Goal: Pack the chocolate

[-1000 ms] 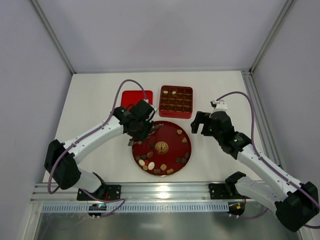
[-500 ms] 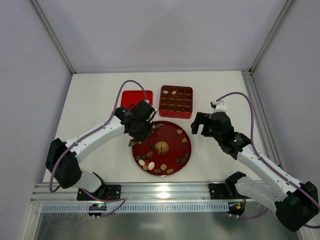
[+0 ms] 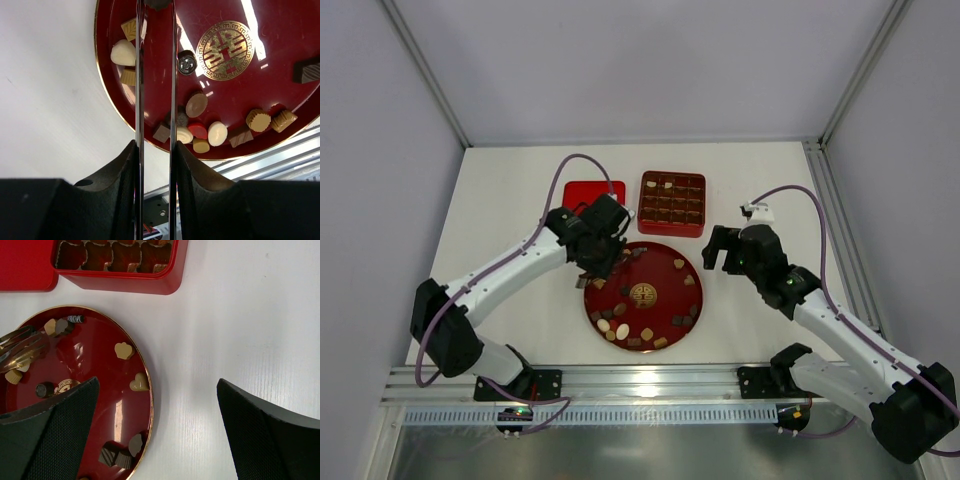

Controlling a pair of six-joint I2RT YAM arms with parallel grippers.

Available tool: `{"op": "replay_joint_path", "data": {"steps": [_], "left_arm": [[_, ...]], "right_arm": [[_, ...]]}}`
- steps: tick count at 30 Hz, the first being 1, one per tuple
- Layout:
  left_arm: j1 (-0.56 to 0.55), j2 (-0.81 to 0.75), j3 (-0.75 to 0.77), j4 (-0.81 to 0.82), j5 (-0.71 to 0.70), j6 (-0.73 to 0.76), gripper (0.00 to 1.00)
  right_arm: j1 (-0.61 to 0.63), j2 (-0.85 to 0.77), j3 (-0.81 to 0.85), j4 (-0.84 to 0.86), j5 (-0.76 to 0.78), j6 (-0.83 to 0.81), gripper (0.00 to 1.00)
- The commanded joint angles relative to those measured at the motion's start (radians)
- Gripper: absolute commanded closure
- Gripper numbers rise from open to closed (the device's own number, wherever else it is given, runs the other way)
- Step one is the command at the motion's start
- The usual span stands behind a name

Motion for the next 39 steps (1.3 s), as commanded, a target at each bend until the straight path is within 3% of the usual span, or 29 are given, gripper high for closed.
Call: {"op": "replay_joint_path", "data": {"steps": [1,8,14,24,33,39], "left_arm": [[-0.005,-0.056,0.07,-0.046,-0.007,0.003,0.73],[-0.005,-0.078,0.137,-0.067,-0.003,-0.006,0.73],[-0.005,0.009,0.272,-0.05,-0.026,-0.011,0.73],[-0.002,0.339,0.648,0.047,-0.076,0.032,0.73],[0.011,0.672,1.036,0.039,-0.098,0.067,0.73],[0.017,0.779,1.11,0.039,-0.092,0.069,0.72]], "right_arm": [[-0.004,-0.016,0.002,0.039,0.012,0.006,0.0],[-0.004,-0.018,0.009,0.036,0.014,0.004,0.0],[-0.006,-0.022,0.018,0.028,0.02,0.0,0.0],[-0.01,-0.045,0.035,-0.015,0.043,-0.014,0.0],[-0.018,-0.096,0.068,-0.081,0.066,-0.032,0.0],[-0.021,-0.134,0.076,-0.118,0.083,-0.038,0.0]]}}
